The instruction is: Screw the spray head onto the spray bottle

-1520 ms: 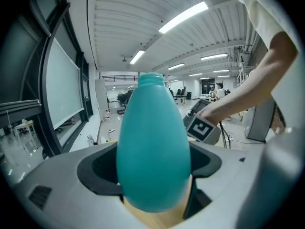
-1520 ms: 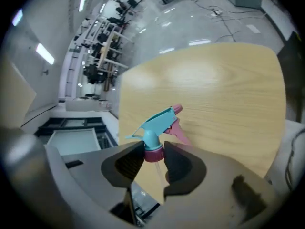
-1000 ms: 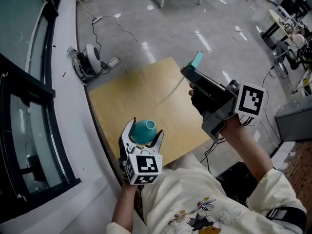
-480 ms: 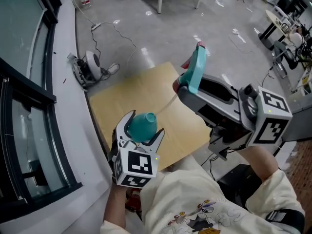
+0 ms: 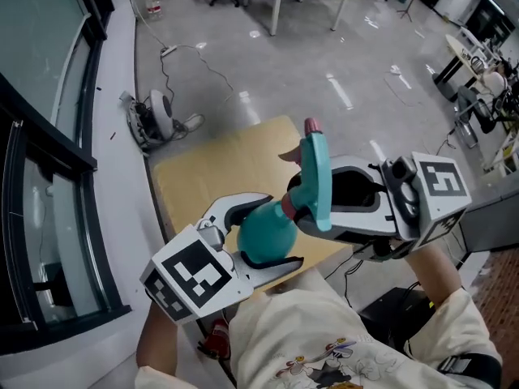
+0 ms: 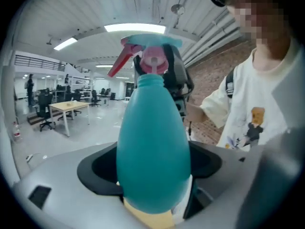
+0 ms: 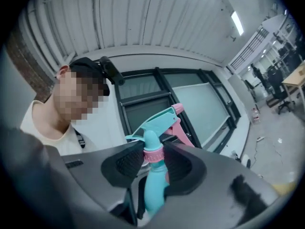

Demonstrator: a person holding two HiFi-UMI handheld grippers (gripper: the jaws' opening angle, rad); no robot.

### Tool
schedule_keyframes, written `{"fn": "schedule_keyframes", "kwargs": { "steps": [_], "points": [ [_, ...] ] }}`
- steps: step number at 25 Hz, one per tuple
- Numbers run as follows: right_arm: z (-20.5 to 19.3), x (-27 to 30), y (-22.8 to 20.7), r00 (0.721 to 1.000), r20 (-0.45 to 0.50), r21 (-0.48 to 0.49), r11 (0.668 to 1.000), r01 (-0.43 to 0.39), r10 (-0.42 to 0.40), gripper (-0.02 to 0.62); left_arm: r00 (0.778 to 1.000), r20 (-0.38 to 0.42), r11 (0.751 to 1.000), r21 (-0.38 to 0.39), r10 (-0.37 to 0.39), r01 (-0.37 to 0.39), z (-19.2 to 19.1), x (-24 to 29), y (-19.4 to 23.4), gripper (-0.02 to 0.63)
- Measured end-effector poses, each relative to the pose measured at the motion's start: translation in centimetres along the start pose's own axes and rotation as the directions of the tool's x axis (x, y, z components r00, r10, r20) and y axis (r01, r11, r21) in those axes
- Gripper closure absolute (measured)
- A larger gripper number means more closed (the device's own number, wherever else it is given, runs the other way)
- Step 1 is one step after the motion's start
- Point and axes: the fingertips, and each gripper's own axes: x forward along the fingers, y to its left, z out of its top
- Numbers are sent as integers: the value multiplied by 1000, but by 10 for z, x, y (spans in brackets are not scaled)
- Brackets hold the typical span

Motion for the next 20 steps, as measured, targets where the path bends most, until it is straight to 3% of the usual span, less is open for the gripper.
{"fn": "schedule_keyframes", "kwargs": {
  "steps": [6,11,13,16,18,20],
  "points": [
    [0,-10,27,977,-55,-41,977,-208,206,462,966,-33,963,75,-257,258,20,-8,-42,190],
    [1,-11,53,922,-146,-48,929,-368,358,462,894,-58,891,72,-445,448,24,-13,-70,190],
    [-1,-11,61,898,-191,-52,910,-412,396,462,874,-76,872,74,-480,485,24,-11,-75,190],
    [-9,-11,68,869,-247,-54,889,-454,429,462,864,-93,859,93,-495,503,24,-9,-82,190],
    [-10,-13,71,855,-260,-54,877,-477,449,462,865,-89,859,102,-494,501,24,-8,-83,190],
    [-12,-16,68,847,-289,-72,873,-483,445,462,882,-84,876,102,-464,471,24,-3,-79,190]
  ]
}}
